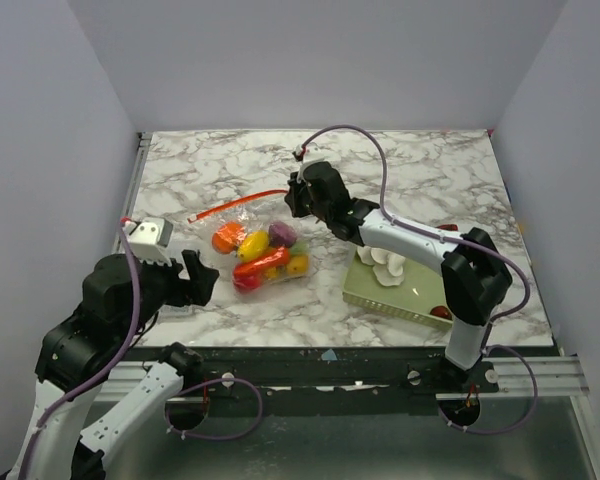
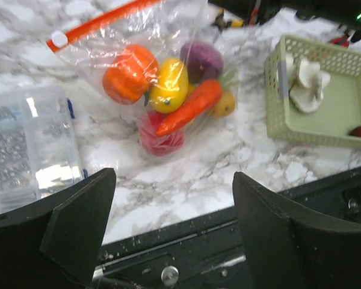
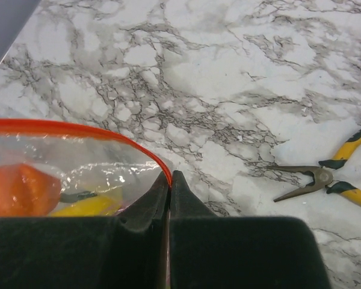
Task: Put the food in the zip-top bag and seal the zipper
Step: Place the zipper food storage bag at the center of the board.
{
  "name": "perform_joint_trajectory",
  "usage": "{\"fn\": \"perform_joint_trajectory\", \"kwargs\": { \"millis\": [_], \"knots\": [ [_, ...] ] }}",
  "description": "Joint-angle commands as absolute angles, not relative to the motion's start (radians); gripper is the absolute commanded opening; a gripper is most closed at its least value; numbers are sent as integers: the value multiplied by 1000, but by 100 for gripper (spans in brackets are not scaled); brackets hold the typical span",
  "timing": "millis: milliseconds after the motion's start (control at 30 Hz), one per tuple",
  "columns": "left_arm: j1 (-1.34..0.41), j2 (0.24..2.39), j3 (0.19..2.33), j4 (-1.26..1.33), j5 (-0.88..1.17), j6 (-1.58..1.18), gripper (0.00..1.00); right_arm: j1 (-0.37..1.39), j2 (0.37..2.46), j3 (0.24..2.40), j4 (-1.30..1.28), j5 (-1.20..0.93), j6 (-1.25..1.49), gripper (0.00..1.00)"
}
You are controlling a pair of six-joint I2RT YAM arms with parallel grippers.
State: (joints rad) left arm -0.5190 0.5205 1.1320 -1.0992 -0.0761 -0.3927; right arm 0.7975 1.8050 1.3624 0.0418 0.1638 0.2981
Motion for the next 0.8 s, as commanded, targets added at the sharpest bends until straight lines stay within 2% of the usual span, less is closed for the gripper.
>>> {"fn": "perform_joint_trajectory", "kwargs": {
  "millis": [0,67,133,167,333,400,667,767],
  "knots": [
    [-520,483,1203,-1030,-185,-350,81,802,1888,1444,5,212,289,5],
    [-519,464,1210,-1011,-177,-355,83,802,1905,1467,-34,249,303,17],
    [-520,445,1209,-994,-158,-357,83,802,1906,1476,-57,289,306,44],
    [-519,434,1206,-989,-154,-357,84,802,1903,1479,-72,306,306,54],
    [-520,396,1197,-970,-175,-357,85,802,1796,1431,-132,371,277,78],
    [-520,384,1197,-956,-187,-357,86,802,1712,1384,-153,355,262,99],
    [-520,335,1185,-847,-212,-349,86,802,1211,1111,-239,414,298,100],
    [-520,308,1167,-775,-228,-347,88,802,1051,1072,-291,420,284,100]
  ]
}}
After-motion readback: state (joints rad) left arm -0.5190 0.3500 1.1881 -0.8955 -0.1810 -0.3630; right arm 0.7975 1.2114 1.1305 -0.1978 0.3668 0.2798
